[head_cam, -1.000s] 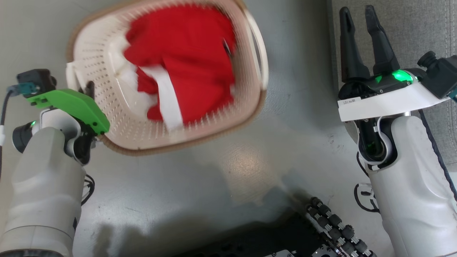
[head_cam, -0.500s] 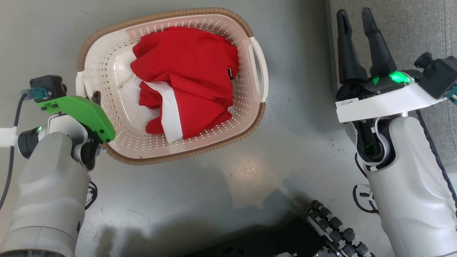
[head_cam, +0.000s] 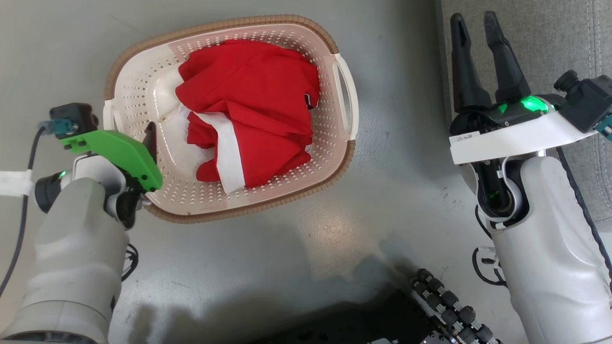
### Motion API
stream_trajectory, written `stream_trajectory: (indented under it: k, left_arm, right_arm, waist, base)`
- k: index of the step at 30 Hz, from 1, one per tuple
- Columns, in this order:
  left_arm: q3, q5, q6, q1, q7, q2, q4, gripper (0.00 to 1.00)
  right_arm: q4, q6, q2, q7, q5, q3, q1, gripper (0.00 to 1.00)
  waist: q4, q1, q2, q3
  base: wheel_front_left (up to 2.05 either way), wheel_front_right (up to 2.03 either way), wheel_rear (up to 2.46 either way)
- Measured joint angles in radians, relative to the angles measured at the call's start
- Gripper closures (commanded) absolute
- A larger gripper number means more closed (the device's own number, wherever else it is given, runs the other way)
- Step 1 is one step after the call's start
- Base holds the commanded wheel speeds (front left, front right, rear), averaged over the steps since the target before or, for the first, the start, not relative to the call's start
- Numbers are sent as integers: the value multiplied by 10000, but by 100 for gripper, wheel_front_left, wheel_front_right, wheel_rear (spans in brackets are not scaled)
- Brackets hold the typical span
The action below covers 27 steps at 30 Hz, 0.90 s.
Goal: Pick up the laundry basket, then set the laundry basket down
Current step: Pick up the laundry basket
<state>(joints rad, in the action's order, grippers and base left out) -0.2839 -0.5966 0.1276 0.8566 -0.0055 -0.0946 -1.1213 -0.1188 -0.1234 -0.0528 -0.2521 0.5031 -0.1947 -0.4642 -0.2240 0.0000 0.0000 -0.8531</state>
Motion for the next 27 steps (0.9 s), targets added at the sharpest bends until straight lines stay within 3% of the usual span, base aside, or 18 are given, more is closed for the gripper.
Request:
stream_trajectory:
  k: [13,27]
  left_arm:
    - [-134,-96,2,-10,-433,94,-224,0]
    - [-736,-167,2,-888,-1791,188,219,0]
  right_arm:
    - [-295,0,0,0,17,10,-4,0]
    - [-784,0,4,0,-21,222,87,0]
  waist:
    - [30,0,0,520]
    - [187,0,0,1895]
  base:
    - [0,0,0]
    - [0,0,0]
